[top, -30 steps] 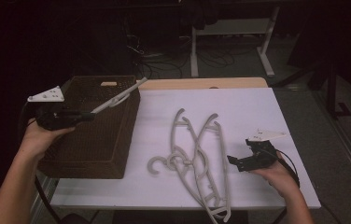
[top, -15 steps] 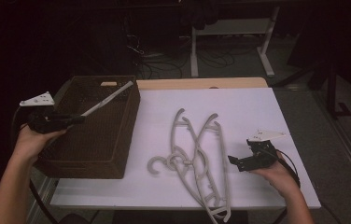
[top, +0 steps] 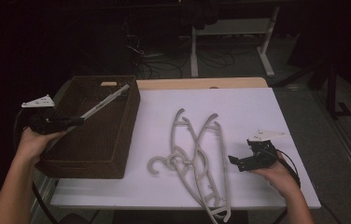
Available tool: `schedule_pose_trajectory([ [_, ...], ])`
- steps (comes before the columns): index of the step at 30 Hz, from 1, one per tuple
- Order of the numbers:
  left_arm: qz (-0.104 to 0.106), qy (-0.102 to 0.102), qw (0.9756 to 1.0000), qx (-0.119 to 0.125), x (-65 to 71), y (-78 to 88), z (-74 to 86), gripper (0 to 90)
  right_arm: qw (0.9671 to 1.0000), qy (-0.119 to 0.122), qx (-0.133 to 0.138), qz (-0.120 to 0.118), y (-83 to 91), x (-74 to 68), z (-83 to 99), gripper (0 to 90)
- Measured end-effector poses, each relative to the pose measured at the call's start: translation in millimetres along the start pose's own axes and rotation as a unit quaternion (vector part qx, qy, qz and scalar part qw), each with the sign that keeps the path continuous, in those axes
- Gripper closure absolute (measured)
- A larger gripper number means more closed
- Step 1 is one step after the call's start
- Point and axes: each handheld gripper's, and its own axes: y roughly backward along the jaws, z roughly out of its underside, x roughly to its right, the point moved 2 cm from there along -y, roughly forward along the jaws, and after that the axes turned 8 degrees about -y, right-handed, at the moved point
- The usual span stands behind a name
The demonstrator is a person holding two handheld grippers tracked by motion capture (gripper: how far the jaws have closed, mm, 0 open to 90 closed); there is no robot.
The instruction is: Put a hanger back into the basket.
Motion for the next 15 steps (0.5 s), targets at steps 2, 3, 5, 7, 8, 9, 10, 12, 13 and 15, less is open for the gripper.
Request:
schedule_pose_trajectory([
  [2, 0.003, 0.006, 0.9999, -0.014, -2.1, -5.7, 5.4, 81.9, 1.0000, 0.000, -0.001, 0.000, -0.3, 0.3, 0.0, 0.2],
  [3, 0.008, 0.008, 0.9998, -0.019, -3.0, -8.0, 8.1, 81.6, 1.0000, 0.000, -0.002, 0.001, -0.3, 0.5, 0.1, 0.2],
  [5, 0.013, 0.012, 0.9997, -0.017, -4.0, -9.6, 11.3, 80.7, 1.0000, -0.001, -0.001, 0.000, 0.1, 0.6, 0.3, 0.2],
  [7, 0.007, 0.018, 0.9998, -0.008, -5.1, -7.5, 10.8, 67.0, 1.0000, -0.002, 0.000, 0.001, 0.7, 0.9, 0.3, 0.2],
  [8, 0.001, 0.019, 0.9998, -0.004, -5.9, -5.8, 10.4, 62.6, 1.0000, -0.002, 0.000, 0.001, 1.0, 1.2, 0.2, 0.2],
  [9, -0.001, 0.021, 0.9998, -0.003, -6.6, -4.7, 10.3, 58.9, 1.0000, -0.003, 0.001, 0.001, 1.1, 1.5, 0.2, 0.2],
  [10, -0.002, 0.023, 0.9997, -0.003, -7.2, -3.8, 10.2, 53.5, 1.0000, -0.003, 0.001, 0.001, 1.2, 1.5, 0.1, 0.2],
  [12, -0.003, 0.026, 0.9997, 0.002, -7.6, -2.1, 9.7, 49.6, 1.0000, -0.002, 0.001, 0.000, 1.3, 1.3, 0.0, 0.2],
  [13, -0.002, 0.028, 0.9996, 0.006, -7.4, -1.5, 9.1, 46.7, 1.0000, -0.002, 0.001, 0.000, 1.5, 1.0, -0.2, 0.2],
  [15, 0.000, 0.028, 0.9996, 0.010, -6.9, -0.9, 8.1, 43.0, 1.0000, -0.001, 0.002, 0.000, 1.6, 0.9, -0.5, 0.2],
])
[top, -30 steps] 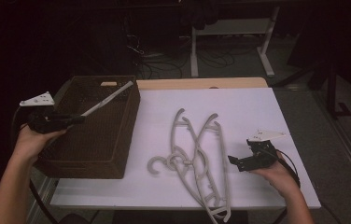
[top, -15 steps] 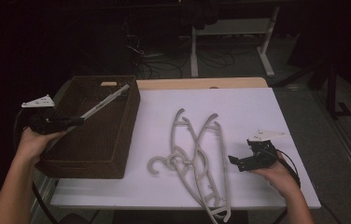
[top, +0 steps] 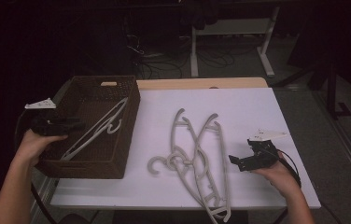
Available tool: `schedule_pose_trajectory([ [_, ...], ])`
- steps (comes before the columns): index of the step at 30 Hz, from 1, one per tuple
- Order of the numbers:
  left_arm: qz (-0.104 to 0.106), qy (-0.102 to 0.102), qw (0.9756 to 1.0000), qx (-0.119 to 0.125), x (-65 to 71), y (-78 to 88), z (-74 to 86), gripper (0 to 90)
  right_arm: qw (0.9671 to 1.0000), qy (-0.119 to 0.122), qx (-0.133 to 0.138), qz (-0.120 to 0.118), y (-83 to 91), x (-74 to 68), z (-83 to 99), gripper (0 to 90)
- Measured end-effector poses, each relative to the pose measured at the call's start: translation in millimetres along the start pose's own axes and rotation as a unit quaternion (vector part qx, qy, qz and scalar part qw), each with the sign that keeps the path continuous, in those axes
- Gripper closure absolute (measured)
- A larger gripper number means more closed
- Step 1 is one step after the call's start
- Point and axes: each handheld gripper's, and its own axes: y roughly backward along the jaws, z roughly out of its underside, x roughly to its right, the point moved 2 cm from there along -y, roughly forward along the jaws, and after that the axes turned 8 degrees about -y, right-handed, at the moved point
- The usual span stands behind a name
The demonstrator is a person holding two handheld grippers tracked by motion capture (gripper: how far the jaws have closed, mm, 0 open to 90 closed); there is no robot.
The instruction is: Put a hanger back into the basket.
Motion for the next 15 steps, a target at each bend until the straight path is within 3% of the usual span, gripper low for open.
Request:
schedule_pose_trajectory([
  [5, 0.008, -0.006, 0.9998, 0.018, 10.3, -0.2, -13.3, 29.0, 1.0000, 0.000, 0.000, 0.000, 0.3, -1.4, -0.7, 0.3],
  [15, 0.042, -0.026, 0.9979, 0.042, 38.2, -8.5, -42.0, 19.3, 1.0000, -0.001, 0.001, -0.001, 1.4, -1.5, -0.9, 0.2],
])
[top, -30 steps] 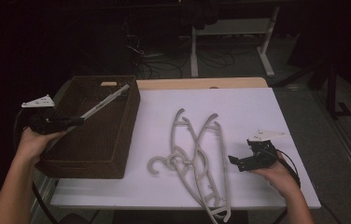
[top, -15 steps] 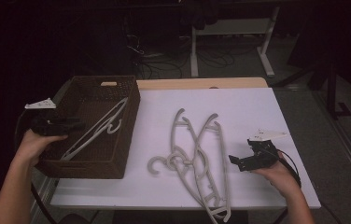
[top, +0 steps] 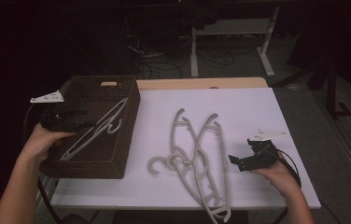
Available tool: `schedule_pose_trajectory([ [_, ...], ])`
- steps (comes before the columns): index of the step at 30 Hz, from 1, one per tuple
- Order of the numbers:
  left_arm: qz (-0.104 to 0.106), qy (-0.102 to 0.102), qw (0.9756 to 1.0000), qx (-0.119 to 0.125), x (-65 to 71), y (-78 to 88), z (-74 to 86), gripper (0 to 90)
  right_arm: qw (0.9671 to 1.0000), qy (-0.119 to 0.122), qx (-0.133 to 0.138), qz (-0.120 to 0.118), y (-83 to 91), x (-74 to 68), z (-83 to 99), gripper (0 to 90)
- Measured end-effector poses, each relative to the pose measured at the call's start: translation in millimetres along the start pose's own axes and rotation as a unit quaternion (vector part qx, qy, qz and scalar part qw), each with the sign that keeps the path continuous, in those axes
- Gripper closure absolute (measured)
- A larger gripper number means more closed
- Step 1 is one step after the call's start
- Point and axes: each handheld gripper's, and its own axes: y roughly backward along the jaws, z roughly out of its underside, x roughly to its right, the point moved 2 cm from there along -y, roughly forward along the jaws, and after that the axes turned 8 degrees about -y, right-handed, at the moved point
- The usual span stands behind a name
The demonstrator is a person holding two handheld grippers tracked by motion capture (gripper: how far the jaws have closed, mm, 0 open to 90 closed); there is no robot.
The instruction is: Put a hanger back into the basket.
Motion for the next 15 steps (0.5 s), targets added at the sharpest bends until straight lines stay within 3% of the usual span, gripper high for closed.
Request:
schedule_pose_trajectory([
  [8, 0.029, -0.010, 0.9995, 0.011, 19.0, -15.3, -20.0, 13.9, 0.9999, -0.007, 0.009, -0.003, 1.8, -0.2, -5.5, 0.2],
  [15, 0.069, -0.031, 0.9966, 0.032, 52.1, -40.3, -45.9, 8.9, 0.9999, 0.000, 0.009, -0.013, 1.6, -5.5, -6.8, 0.2],
])
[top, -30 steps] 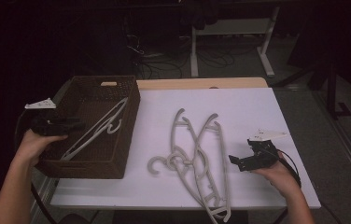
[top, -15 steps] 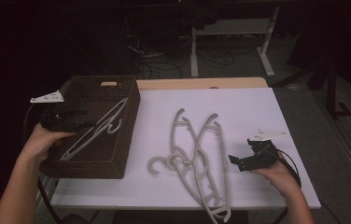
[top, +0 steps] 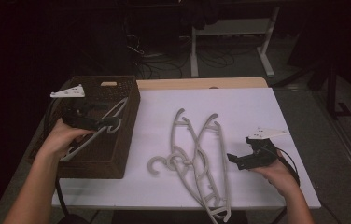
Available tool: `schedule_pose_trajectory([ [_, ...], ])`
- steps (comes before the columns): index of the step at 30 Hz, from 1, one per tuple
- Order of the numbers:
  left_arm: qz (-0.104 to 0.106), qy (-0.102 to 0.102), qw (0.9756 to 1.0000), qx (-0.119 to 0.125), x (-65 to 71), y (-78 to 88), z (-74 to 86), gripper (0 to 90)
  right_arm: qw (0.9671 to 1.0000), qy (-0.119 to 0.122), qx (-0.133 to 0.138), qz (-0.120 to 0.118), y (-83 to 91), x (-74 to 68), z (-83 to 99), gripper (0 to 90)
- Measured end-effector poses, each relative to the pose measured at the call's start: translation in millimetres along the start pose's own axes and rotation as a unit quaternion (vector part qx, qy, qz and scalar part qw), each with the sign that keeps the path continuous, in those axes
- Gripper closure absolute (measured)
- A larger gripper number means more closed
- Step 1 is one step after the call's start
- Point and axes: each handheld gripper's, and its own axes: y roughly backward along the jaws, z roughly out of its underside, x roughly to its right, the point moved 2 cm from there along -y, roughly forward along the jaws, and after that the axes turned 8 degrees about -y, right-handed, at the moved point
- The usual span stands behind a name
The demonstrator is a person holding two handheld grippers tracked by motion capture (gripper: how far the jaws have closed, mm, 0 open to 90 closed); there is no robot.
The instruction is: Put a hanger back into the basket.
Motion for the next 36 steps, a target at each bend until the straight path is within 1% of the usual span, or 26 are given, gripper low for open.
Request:
schedule_pose_trajectory([
  [4, 0.023, -0.014, 0.9996, 0.006, 19.4, -18.3, -11.8, 3.5, 1.0000, 0.007, -0.002, -0.006, 0.6, -3.8, -0.1, 0.2],
  [6, 0.031, -0.021, 0.9993, 0.007, 29.4, -28.1, -17.1, 2.4, 0.9999, 0.008, -0.001, -0.009, 1.0, -5.2, -0.8, 0.3],
  [8, 0.043, -0.030, 0.9986, 0.010, 39.2, -38.3, -21.8, 2.3, 0.9999, 0.010, -0.001, -0.012, 1.2, -6.3, -1.9, 0.2],
  [12, 0.062, -0.042, 0.9971, 0.016, 58.1, -59.0, -28.9, 2.3, 0.9998, 0.008, -0.009, -0.014, 0.0, -9.0, -3.9, 0.6],
  [16, 0.075, -0.051, 0.9958, 0.015, 74.6, -78.9, -30.6, 2.3, 0.9998, 0.005, -0.013, -0.013, -2.1, -9.7, -4.8, 3.1],
  [18, 0.081, -0.052, 0.9953, 0.011, 82.0, -88.6, -28.3, 2.4, 0.9998, 0.001, -0.017, -0.009, -3.9, -9.9, -5.7, 4.7],
  [21, 0.083, -0.054, 0.9951, 0.005, 91.3, -102.2, -21.8, 2.4, 0.9997, -0.007, -0.024, -0.008, -7.5, -12.2, -8.0, 8.4],
  [23, 0.084, -0.052, 0.9951, 0.004, 95.2, -110.3, -15.8, 2.4, 0.9994, -0.011, -0.032, -0.006, -11.2, -14.7, -9.8, 12.3],
  [25, 0.087, -0.048, 0.9950, -0.005, 98.8, -118.4, -9.4, 2.4, 0.9991, -0.015, -0.039, -0.002, -16.6, -16.6, -11.5, 14.6],
  [27, 0.084, -0.048, 0.9952, -0.008, 102.7, -124.2, -3.0, 2.4, 0.9985, -0.021, -0.050, 0.002, -22.6, -17.7, -12.6, 18.5],
  [29, 0.084, -0.046, 0.9954, -0.009, 104.6, -128.4, 3.8, 2.4, 0.9976, -0.031, -0.061, 0.010, -28.8, -19.0, -13.0, 22.0],
  [32, 0.082, -0.043, 0.9956, -0.013, 105.2, -132.7, 13.7, 2.4, 0.9956, -0.043, -0.082, 0.016, -37.2, -20.7, -11.5, 26.6],
  [36, 0.080, -0.040, 0.9959, -0.018, 103.9, -136.4, 23.0, 2.4, 0.9929, -0.046, -0.106, 0.027, -45.6, -23.1, -6.2, 31.1],
])
